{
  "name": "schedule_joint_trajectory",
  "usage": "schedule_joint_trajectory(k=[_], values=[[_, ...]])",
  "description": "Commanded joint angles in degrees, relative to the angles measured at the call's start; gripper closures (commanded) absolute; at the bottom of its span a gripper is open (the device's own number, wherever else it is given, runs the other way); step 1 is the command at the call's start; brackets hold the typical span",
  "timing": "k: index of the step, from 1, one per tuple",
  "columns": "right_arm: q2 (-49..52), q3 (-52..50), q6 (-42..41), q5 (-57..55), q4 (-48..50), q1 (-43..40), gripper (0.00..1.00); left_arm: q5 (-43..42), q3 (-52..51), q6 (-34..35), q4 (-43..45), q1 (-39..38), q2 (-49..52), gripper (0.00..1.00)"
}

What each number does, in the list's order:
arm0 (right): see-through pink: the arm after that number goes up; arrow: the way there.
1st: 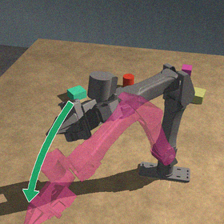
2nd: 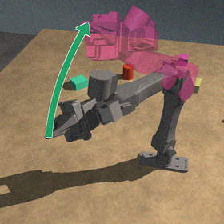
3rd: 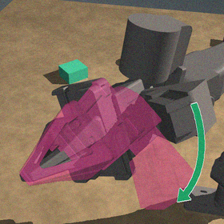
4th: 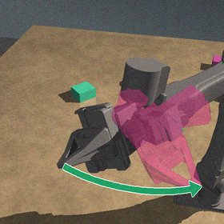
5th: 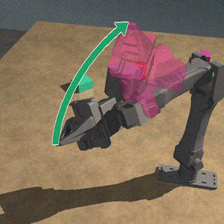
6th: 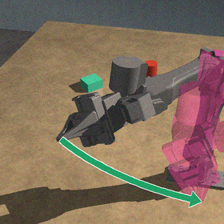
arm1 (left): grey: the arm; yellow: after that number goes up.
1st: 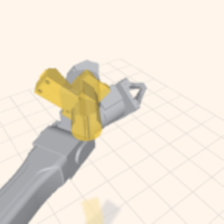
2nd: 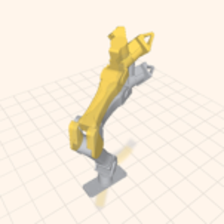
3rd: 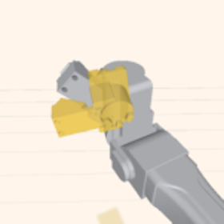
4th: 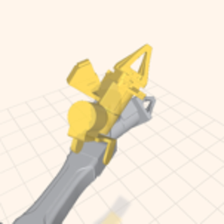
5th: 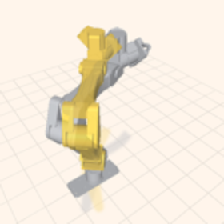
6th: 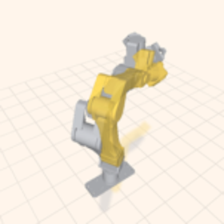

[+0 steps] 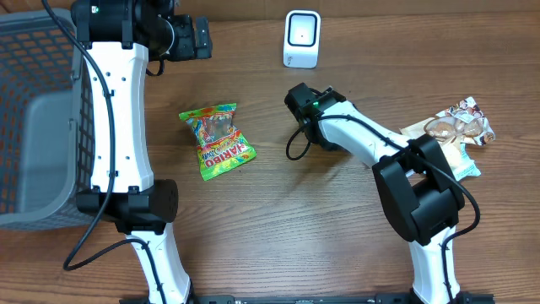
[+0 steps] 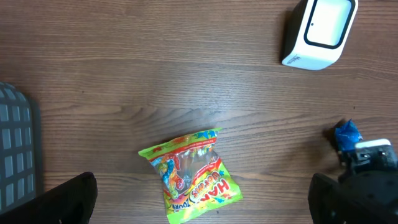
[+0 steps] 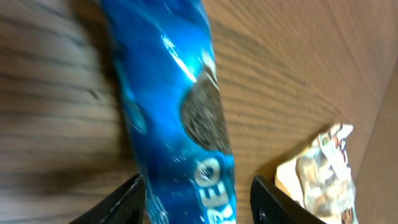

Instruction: Scan the item barcode

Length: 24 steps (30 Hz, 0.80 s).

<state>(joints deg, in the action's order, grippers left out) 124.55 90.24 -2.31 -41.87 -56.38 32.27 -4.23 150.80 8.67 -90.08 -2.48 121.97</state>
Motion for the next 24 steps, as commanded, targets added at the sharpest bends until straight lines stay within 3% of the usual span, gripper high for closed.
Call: schedule_joint_trajectory(k=[1, 19, 24], values=[[-1.8, 0.6, 4.3, 1.7, 2.2, 0.6, 0.45, 0.2, 0.3, 0.2, 0.1, 0.2, 0.6, 0.00], [-1.0, -0.3, 4.3, 7.5, 8.2, -3.0, 0.45, 0.2, 0.3, 0.2, 0.1, 0.2, 0.6, 0.00], [-1.0, -0.3, 4.3, 9.5, 8.1, -5.0, 0.51, 0.2, 0.3, 0.2, 0.1, 0.2, 0.6, 0.00]])
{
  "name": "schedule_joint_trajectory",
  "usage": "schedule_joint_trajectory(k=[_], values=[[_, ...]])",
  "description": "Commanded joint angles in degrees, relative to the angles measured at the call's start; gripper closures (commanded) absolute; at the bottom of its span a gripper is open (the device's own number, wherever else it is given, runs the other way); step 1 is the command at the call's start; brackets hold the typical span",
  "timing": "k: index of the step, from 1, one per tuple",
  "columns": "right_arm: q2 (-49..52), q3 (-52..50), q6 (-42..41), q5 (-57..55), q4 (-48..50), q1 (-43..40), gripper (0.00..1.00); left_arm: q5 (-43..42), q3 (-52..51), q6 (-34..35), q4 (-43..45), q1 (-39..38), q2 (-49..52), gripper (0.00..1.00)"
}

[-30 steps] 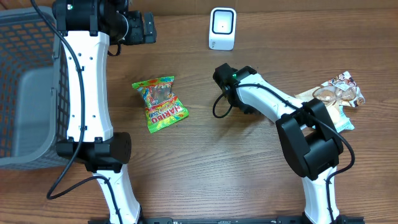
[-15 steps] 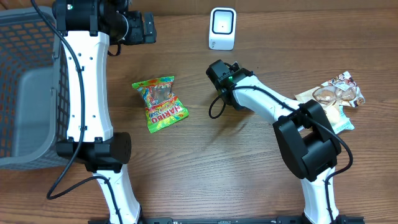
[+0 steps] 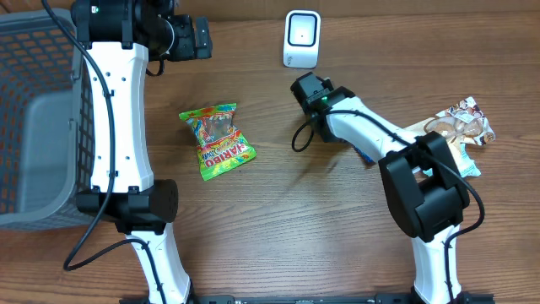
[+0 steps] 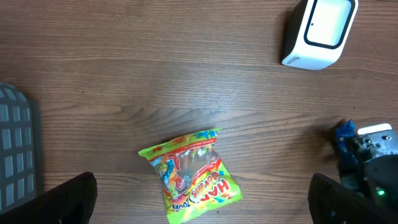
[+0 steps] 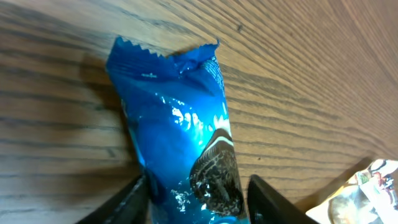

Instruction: Scan the item barcode

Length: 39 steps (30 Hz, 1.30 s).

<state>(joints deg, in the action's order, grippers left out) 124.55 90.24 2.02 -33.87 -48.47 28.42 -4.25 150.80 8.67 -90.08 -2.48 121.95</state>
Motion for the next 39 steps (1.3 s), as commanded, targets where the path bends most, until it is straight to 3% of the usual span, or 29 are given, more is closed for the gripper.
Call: schedule_joint_trajectory(k=[1, 13, 20, 24, 28, 32, 39], values=[[-1.0, -0.3, -0.1, 1.9, 0.2, -1.6, 0.52, 0.2, 0.3, 0.2, 0.1, 0.2, 0.6, 0.00], [-1.0, -0.3, -0.3, 4.2, 0.2, -1.9, 0.57, 0.2, 0.3, 0.2, 0.1, 0.2, 0.6, 0.00], [-1.0, -0.3, -1.9, 5.7, 0.2, -1.9, 0.68, 0.2, 0.3, 0.2, 0.1, 0.2, 0.6, 0.00], [-1.0, -0.2, -2.0, 10.0, -0.2, -1.9, 0.86, 0.2, 0.3, 0.2, 0.1, 0.2, 0.6, 0.00], [-1.0, 1.6, -2.0, 24.0, -3.3, -1.9, 0.96, 0.2, 0.3, 0.2, 0.1, 0.2, 0.6, 0.00], [-1.0, 6.4, -1.9, 42.1, -8.6, -2.1, 0.96, 0.2, 0.3, 0.2, 0.1, 0.2, 0.6, 0.00], [-1.0, 15.6, 3.7, 86.0, -16.0, -7.1, 0.96, 0.2, 0.3, 0.2, 0.1, 0.2, 0.6, 0.00]])
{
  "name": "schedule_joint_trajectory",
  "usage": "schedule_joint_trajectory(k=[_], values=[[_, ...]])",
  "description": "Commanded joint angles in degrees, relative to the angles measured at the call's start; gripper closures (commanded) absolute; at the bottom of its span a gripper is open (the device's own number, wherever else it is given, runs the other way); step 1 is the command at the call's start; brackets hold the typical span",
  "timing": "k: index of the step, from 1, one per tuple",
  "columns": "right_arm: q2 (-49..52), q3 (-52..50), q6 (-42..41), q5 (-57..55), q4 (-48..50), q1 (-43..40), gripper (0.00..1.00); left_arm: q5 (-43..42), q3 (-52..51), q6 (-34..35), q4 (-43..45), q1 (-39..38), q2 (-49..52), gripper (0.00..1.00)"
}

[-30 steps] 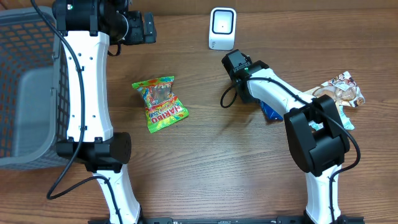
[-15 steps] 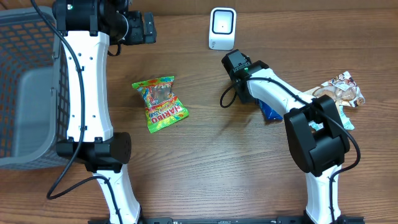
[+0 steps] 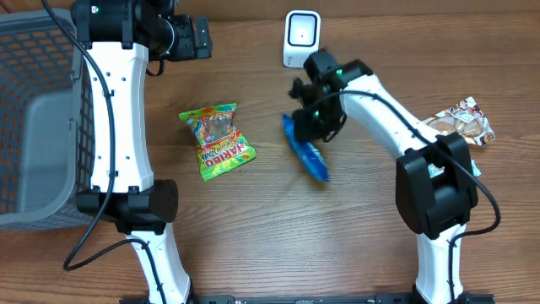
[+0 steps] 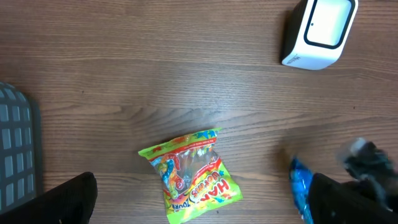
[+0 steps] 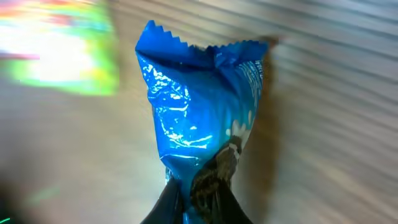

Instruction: Scan the item barcode

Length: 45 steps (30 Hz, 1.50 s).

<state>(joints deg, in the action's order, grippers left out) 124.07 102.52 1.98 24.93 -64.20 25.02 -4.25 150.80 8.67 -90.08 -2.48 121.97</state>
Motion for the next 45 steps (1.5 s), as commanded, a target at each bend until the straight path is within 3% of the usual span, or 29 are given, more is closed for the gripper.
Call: schedule_joint_trajectory(k=[1, 13, 16, 18, 21, 25, 29, 36, 41, 45], values=[[-0.5, 3.1, 4.5, 29.8, -0.5, -4.7, 0.96, 0.2, 0.3, 0.2, 0.1, 0.2, 0.6, 0.00], [-0.5, -12.0, 5.4, 36.6, 8.1, -14.3, 0.94, 0.2, 0.3, 0.2, 0.1, 0.2, 0.5, 0.00], [-0.5, -14.0, 1.4, 26.2, 8.2, -15.3, 0.50, 0.2, 0.3, 0.2, 0.1, 0.2, 0.6, 0.00], [-0.5, -14.2, -1.9, 18.0, 7.7, -15.4, 0.36, 0.2, 0.3, 0.2, 0.1, 0.2, 0.6, 0.00], [-0.5, -14.1, -7.5, 5.6, 7.5, -15.4, 0.27, 0.2, 0.3, 0.2, 0.1, 0.2, 0.6, 0.00], [-0.5, -12.1, -9.2, -2.4, 6.0, -15.4, 0.27, 0.2, 0.3, 0.2, 0.1, 0.2, 0.5, 0.00], [-1.4, -4.7, -6.1, -5.8, -0.3, -13.8, 0.35, 0.2, 0.3, 0.2, 0.1, 0.2, 0.6, 0.00], [-4.7, 8.0, -4.5, -23.1, -9.2, -1.9, 0.41, 0.2, 0.3, 0.2, 0.1, 0.2, 0.5, 0.00], [-4.3, 5.9, -4.5, -38.1, -8.3, 9.4, 0.42, 0.2, 0.3, 0.2, 0.1, 0.2, 0.5, 0.00], [-4.3, 0.8, -4.6, -43.9, -5.0, 15.5, 0.46, 0.2, 0.3, 0.2, 0.1, 0.2, 0.5, 0.00]])
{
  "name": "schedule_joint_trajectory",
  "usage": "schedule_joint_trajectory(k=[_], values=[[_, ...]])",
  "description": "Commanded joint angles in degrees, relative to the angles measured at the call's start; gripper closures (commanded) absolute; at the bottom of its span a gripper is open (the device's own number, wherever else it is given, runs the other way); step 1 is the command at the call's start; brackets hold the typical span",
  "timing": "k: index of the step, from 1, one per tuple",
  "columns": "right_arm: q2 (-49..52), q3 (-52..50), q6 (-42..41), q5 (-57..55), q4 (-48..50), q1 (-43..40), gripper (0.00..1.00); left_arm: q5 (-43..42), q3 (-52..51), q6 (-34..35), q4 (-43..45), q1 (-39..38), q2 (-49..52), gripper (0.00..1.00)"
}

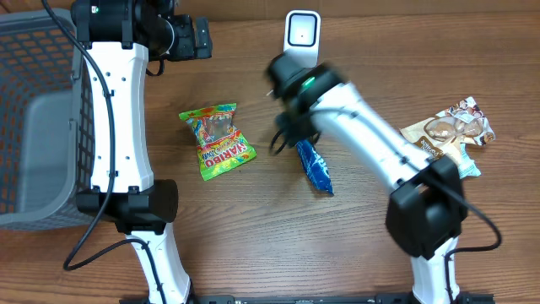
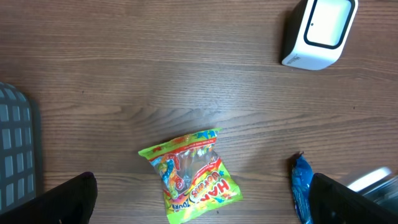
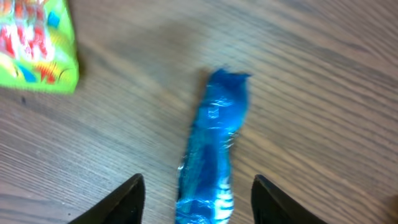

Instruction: Scan the item barcode

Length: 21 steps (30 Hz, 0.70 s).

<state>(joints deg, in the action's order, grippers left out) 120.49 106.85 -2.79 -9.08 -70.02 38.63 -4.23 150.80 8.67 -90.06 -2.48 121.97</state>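
Note:
The blue Oreo packet lies flat on the wood table, below the white scanner. My right gripper hovers over it, open, with the packet on the table between the two dark fingertips. In the overhead view the right arm is blurred across the middle. My left gripper is held high at the back left, open and holding nothing. From there I see the scanner and the packet's end.
A green Haribo bag lies left of the packet, also in the left wrist view. A pale snack pack sits at the right edge. A grey wire basket fills the left side.
My right gripper was shut on the blue packet, holding it tilted above the table under the scanner. Now the packet lies flat on the table and the gripper is open above it.
The blue packet first lay on the table near the snack pack, between my right gripper's open fingers, and it was still so a moment later. Then the gripper was shut on it in mid-table below the scanner. Now it is let go there. The left arm never moved.

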Motion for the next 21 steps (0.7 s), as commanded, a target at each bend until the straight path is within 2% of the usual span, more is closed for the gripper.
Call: schedule_joint_trajectory(k=[1, 9, 21], values=[[-0.8, -4.7, 0.2, -10.6, 1.6, 2.8, 0.46, 0.2, 0.3, 0.2, 0.1, 0.2, 0.5, 0.00], [-0.8, -13.9, -0.2, -13.8, 7.7, 5.2, 0.46, 0.2, 0.3, 0.2, 0.1, 0.2, 0.6, 0.00], [-0.8, -15.8, -1.7, -12.7, 9.7, 5.2, 0.47, 0.2, 0.3, 0.2, 0.1, 0.2, 0.6, 0.00]])
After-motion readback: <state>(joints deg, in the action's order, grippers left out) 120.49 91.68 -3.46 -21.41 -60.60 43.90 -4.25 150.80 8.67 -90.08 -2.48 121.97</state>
